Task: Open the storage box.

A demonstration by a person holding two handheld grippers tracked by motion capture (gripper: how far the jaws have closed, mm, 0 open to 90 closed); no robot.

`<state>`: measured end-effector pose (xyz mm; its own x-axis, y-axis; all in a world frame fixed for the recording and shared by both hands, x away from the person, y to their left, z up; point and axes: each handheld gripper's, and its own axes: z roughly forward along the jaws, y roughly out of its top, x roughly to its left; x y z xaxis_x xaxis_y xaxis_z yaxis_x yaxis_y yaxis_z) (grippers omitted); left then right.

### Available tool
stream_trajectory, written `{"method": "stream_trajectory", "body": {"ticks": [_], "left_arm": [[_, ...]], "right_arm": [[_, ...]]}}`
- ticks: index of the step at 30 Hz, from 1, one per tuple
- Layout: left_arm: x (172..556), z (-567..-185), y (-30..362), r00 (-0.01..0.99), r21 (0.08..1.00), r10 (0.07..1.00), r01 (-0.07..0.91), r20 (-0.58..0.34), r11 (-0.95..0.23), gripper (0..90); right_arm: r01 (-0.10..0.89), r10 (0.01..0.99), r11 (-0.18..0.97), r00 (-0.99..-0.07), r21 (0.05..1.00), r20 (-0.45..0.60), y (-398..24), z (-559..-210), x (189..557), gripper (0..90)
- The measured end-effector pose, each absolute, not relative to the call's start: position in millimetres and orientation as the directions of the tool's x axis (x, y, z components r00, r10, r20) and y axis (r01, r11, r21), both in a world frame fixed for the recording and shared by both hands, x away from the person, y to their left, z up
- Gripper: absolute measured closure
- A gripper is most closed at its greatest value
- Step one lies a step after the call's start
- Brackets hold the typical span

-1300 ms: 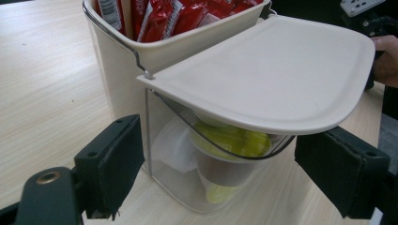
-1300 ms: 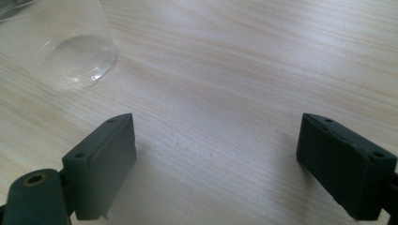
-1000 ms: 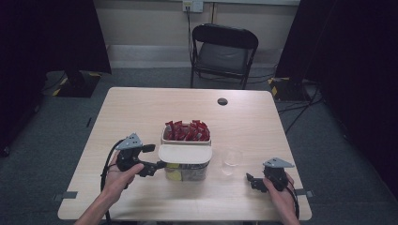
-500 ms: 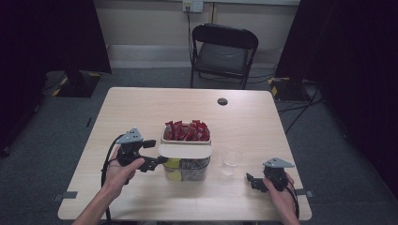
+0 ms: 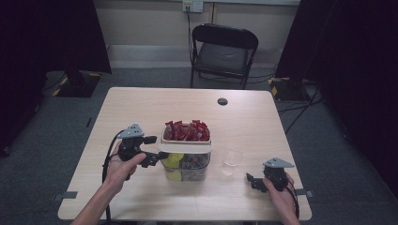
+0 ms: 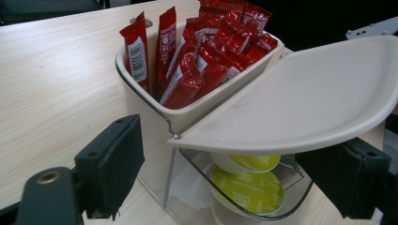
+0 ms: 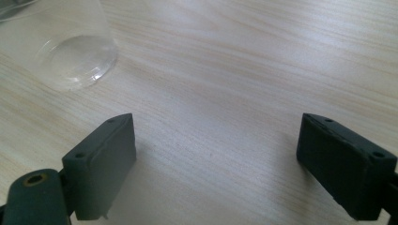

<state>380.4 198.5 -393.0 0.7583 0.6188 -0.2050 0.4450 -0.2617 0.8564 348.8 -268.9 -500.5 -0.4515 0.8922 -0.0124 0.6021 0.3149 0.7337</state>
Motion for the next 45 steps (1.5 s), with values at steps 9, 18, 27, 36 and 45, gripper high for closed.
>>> {"method": "stream_trajectory", "body": {"ticks": [9, 18, 27, 36, 45], "left_arm": [[387.0, -385.2, 197.0, 0.759, 0.859, 0.619, 0.44, -0.201, -0.261, 15.6], [395.1, -388.3, 196.2, 0.75, 0.851, 0.622, 0.462, -0.224, -0.251, 15.2], [403.8, -386.3, 192.3, 0.749, 0.849, 0.627, 0.461, -0.214, -0.26, 15.3], [407.8, -385.6, 192.3, 0.749, 0.853, 0.622, 0.461, -0.227, -0.244, 15.2], [408.6, -384.5, 191.9, 0.734, 0.858, 0.641, 0.46, -0.223, -0.228, 15.3]], "right_arm": [[0.601, 0.89, 0.318, -0.456, 0.733, -0.012, -269.3, -500.4, 349.1, 11.7], [0.602, 0.891, 0.317, -0.455, 0.733, -0.012, -269.2, -500.5, 349.1, 11.7], [0.602, 0.89, 0.318, -0.456, 0.733, -0.012, -269.3, -500.4, 349.1, 11.6], [0.602, 0.89, 0.318, -0.456, 0.732, -0.011, -269.3, -500.4, 349.1, 11.6], [0.602, 0.89, 0.317, -0.455, 0.733, -0.011, -269.2, -500.4, 349.1, 11.6]]}}
